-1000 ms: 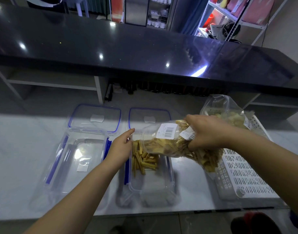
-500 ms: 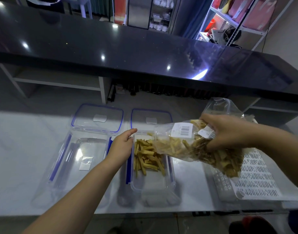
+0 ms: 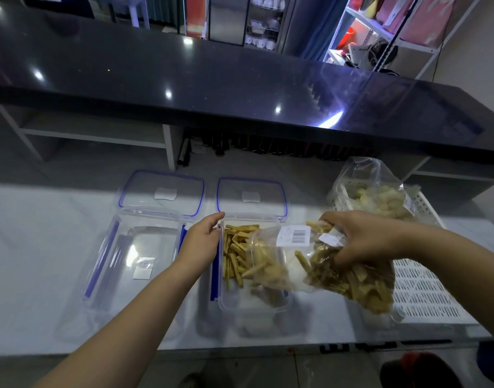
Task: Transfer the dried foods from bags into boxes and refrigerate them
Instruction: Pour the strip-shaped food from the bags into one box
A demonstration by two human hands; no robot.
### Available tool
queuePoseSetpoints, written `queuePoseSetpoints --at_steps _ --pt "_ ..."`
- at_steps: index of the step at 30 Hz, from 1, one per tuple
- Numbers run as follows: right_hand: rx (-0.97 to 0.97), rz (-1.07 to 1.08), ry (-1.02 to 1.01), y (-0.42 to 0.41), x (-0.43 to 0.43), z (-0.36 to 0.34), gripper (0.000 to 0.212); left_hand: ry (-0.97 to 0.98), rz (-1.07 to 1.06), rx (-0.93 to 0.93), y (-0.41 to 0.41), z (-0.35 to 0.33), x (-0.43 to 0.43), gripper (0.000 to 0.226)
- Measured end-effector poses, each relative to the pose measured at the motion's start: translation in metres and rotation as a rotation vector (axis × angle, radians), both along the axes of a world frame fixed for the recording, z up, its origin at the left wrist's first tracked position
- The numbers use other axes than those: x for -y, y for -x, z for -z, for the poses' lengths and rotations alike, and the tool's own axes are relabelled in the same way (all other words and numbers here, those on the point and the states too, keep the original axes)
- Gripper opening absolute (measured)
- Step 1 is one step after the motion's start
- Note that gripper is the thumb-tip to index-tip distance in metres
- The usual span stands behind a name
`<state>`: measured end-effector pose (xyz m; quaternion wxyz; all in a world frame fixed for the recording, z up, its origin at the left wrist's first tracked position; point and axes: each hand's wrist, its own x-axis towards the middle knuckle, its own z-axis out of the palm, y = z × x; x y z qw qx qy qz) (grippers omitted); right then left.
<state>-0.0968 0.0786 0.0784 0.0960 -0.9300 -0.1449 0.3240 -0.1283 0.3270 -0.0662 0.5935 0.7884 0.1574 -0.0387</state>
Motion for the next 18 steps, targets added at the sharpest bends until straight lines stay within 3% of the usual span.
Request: queuePoseSetpoints --at_steps 4,18 --pt "0.022 0.043 -0.021 -0.0039 0.0004 -0.0051 0.042 -0.012 -0.003 -0.014 0.0034 0.0012 0.0017 0.041" --pt "-0.035 -0.097 0.18 -0.0113 -0.0056 -0.0083 0.049 -0.028 -0.041 -0.01 0.0095 -0.0075 -0.0008 0.042"
